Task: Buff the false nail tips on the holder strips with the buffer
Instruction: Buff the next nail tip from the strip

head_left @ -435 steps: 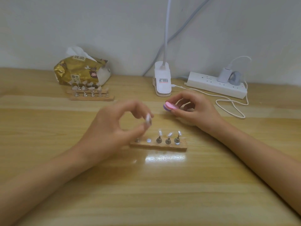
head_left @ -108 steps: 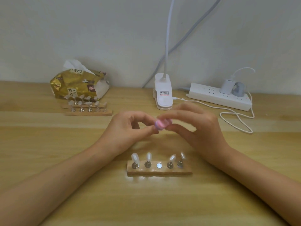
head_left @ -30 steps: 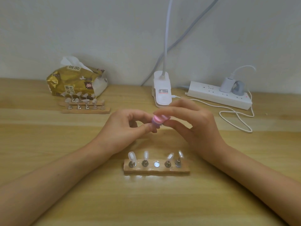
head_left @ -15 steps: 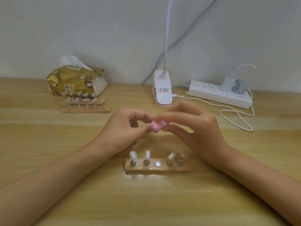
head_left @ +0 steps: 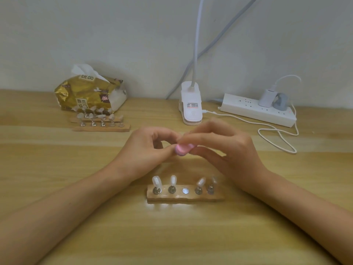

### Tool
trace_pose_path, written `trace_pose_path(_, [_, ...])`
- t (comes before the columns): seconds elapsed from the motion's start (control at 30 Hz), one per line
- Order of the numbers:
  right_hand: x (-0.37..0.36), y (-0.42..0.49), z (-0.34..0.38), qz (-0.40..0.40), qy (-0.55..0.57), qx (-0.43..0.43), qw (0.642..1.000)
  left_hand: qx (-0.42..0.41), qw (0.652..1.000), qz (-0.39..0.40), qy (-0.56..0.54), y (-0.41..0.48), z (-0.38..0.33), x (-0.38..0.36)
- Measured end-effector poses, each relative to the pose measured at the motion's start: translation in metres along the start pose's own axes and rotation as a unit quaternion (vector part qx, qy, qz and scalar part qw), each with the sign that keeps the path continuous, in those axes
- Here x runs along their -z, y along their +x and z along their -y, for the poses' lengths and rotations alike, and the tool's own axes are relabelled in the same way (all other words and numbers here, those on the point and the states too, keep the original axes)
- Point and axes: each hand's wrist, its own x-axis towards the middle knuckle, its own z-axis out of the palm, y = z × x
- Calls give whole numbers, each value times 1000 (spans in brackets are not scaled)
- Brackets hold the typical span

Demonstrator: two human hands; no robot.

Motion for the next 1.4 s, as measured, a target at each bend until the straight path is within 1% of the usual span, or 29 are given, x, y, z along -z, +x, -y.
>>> trace_pose_path(0.1, [1, 1, 1, -17, -11, -33, 999, -4, 1000, 10, -14, 0, -1, 0])
trace_pose_path(0.2, [-2, 1, 3, 4, 5, 12, 1000, 5, 1000, 2, -18, 0, 0, 0])
trace_pose_path(0.3, [0, 3, 0, -19, -11, -38, 999, -3, 1000, 5, -26, 1, -1, 0])
trace_pose_path(0.33, [0, 2, 0, -21, -12, -39, 999, -3, 1000, 4, -24, 0, -1, 0])
trace_pose_path(0.43, [-3, 0, 3, 3, 0, 10, 1000, 6, 1000, -5, -14, 0, -1, 0])
trace_pose_path(0.53, [-1, 2, 0, -14, -12, -24, 1000, 1, 1000, 6, -18, 0, -3, 0])
trace_pose_path(0.63, [-3, 0, 0, -3, -27, 0, 1000, 2, 1000, 5, 4, -1, -2, 0])
trace_pose_path(0.77, [5, 1, -5, -29, -26, -64, 997, 1, 1000, 8, -25, 0, -2, 0])
trace_pose_path(0.87, [-1, -2, 1, -15, -18, -23, 999, -5, 1000, 2, -26, -1, -2, 1])
trace_pose_path(0.9, [-2, -1, 1, -11, -21, -23, 999, -3, 1000, 3, -25, -1, -1, 1])
trace_pose_path(1.0, [7, 1, -7, -35, -23, -91, 995, -6, 1000, 11, -20, -1, -1, 0])
trace_pose_path(1.03, [8, 1, -6, -42, -15, -93, 995, -4, 1000, 13, -19, 0, 0, 0])
trace_pose_path(1.07, [7, 1, -3, -38, -8, -77, 996, -1, 1000, 12, -24, 0, -1, 0])
trace_pose_path(1.13, [-1, -1, 4, 0, -4, -26, 1000, 1, 1000, 5, -9, -1, 1, 1])
trace_pose_path(1.17, [-2, -1, 3, 10, -12, -19, 1000, 2, 1000, 2, -7, -1, 0, 1])
trace_pose_path(1.27, [7, 2, -4, -26, -34, -66, 997, -1, 1000, 13, -17, 0, 0, 1])
trace_pose_path(1.3, [8, 1, -3, -32, -29, -64, 997, 0, 1000, 12, -26, 0, -1, 1])
trace_pose_path(1.37, [4, -2, 2, -7, -20, -28, 999, 4, 999, 8, -37, 0, -2, 1])
trace_pose_path(1.4, [3, -3, 2, 11, -19, -25, 999, 4, 999, 7, -34, -1, -1, 1])
